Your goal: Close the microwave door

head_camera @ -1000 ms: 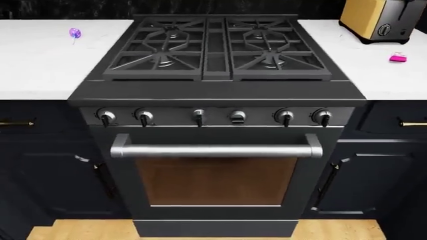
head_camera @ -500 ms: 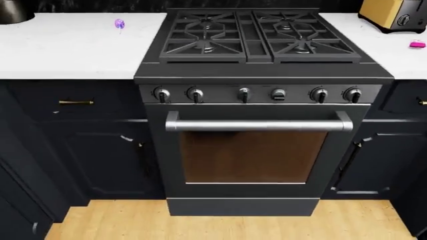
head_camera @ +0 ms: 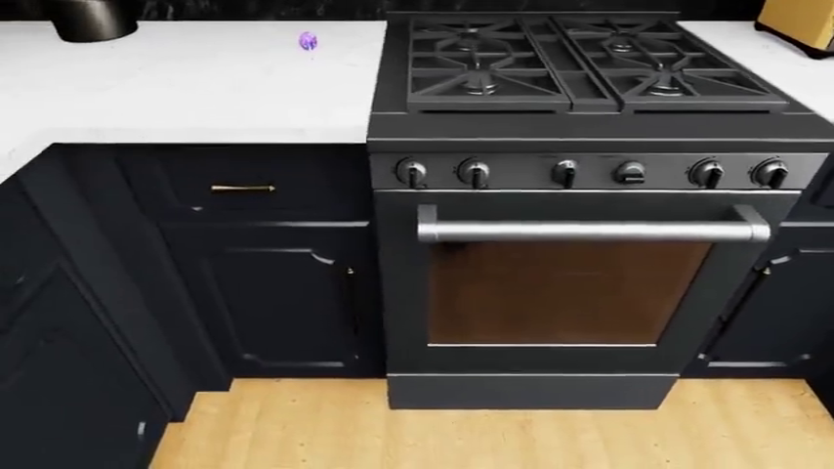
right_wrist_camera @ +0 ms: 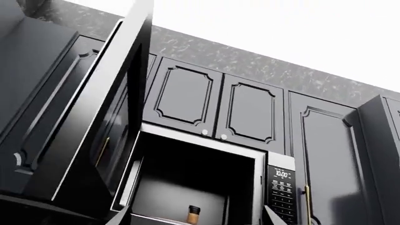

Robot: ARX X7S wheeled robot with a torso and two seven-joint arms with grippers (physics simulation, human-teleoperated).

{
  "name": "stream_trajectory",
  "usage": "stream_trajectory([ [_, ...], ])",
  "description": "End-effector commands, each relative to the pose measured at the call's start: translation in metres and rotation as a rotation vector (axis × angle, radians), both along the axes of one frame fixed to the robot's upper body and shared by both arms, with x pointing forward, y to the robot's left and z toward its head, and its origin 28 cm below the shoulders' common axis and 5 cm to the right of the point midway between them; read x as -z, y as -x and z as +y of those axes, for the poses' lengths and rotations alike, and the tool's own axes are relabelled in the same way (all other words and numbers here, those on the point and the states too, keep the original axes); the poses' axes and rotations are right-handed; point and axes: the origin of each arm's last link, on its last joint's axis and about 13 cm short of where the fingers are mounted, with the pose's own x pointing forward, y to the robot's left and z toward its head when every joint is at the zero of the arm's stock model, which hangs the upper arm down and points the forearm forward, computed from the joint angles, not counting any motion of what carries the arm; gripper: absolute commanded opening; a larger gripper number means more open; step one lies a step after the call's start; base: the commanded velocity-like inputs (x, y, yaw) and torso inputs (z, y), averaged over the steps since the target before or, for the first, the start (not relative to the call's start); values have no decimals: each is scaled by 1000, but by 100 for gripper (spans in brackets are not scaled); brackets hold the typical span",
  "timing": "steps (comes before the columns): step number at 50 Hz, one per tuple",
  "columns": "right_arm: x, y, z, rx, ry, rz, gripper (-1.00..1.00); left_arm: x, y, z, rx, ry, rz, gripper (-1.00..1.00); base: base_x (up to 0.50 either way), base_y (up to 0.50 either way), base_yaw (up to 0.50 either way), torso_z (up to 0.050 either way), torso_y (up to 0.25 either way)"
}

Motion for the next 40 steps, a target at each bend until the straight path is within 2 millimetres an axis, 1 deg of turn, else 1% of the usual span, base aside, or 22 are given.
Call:
stream_trajectory([
  [1, 1, 0, 1, 3, 22, -7, 100, 0, 0, 0, 1, 0, 0, 100, 148, 500, 0, 0, 0],
  [8, 1, 1, 0, 3, 23, -12, 100, 1, 0, -1, 2, -3, -1, 100, 316, 449, 0, 0, 0],
  [22, 1, 1, -1, 3, 17, -15, 100, 1, 0, -1, 4, -7, 2, 100, 439, 309, 0, 0, 0],
  [34, -3, 1, -2, 27, -5, -16, 100, 1, 1, -1, 3, -6, -2, 100, -46, 500, 0, 0, 0],
  [40, -2, -2, -2, 42, -12, 7, 100, 0, 1, -1, 3, -6, -2, 100, 0, 0, 0, 0, 0],
])
